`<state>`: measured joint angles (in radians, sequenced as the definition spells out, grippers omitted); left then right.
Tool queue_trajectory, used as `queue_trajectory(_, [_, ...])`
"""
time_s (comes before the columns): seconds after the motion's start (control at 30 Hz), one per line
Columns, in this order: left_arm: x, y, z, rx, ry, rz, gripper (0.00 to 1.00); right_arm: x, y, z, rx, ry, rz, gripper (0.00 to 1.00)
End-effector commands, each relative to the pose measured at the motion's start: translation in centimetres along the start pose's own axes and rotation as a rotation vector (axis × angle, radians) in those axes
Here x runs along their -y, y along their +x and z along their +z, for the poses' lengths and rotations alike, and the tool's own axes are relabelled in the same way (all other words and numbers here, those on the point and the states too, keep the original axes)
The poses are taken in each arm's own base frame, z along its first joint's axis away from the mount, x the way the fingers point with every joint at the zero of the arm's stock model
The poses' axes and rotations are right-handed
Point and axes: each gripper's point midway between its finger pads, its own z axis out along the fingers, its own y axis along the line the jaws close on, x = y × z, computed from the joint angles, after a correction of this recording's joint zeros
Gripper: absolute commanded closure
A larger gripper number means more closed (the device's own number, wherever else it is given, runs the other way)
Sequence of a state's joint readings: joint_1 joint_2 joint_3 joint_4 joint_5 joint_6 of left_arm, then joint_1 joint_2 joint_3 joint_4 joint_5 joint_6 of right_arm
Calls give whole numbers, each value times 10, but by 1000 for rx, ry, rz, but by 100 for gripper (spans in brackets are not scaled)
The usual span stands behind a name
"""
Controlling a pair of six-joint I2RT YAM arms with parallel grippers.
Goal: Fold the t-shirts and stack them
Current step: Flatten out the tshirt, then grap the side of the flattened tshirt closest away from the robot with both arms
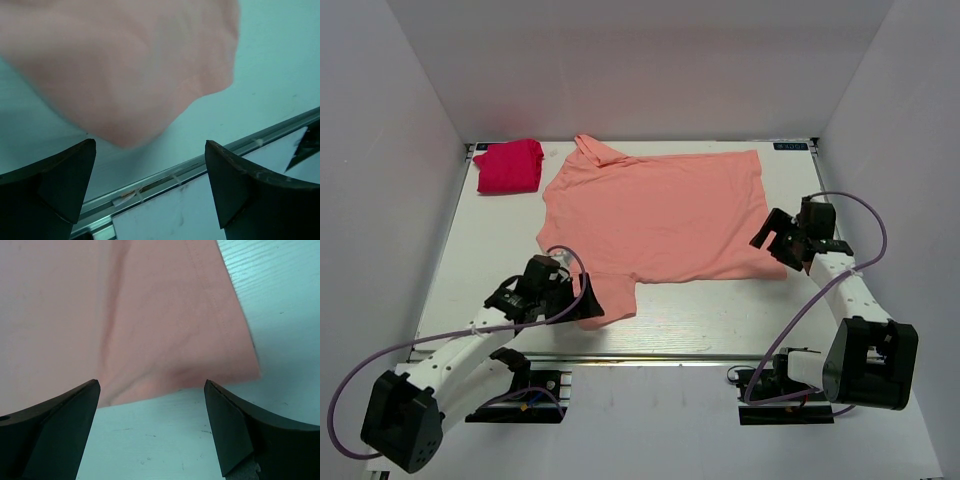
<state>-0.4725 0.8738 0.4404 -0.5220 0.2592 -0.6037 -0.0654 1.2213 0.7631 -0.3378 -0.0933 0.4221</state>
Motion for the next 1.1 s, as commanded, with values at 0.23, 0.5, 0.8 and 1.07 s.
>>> queue_trajectory(0.23, [-17,16,15,-43,-103,6,11,5,3,-5,25,4,-18,10])
queue_trajectory(0.5, [-30,16,31,-32,-191,31,62,17,20,-5,-21,58,25,10])
queue_trajectory(0.8, [-5,10,39,-23,-68,92,100,61,66,-1,-132,256,92,10])
queue_trajectory(1.07, [18,-6,32,5,2,121,100,61,57,22,-90,248,136,23])
